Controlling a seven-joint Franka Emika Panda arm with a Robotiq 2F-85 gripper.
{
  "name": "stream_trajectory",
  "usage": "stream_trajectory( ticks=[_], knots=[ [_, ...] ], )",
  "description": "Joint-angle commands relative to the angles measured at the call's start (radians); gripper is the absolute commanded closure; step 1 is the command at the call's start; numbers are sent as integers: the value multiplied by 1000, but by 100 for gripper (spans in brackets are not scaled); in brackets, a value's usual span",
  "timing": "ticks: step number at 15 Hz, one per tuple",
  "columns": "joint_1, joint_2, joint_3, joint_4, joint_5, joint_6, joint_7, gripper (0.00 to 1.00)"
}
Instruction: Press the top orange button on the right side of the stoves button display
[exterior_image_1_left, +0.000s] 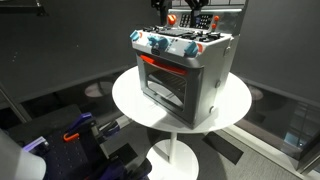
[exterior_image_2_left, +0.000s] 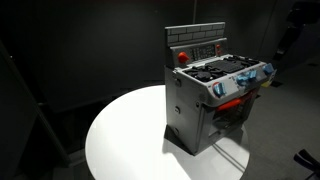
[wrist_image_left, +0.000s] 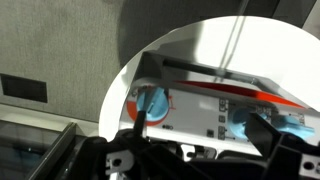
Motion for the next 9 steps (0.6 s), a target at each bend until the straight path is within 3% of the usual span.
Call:
stream_trajectory(
  ticks=[1,9],
  knots=[
    [-20,91,39,94,-60,69,83,0],
    [-45,257,79,228,-268,203,301,0]
  ],
)
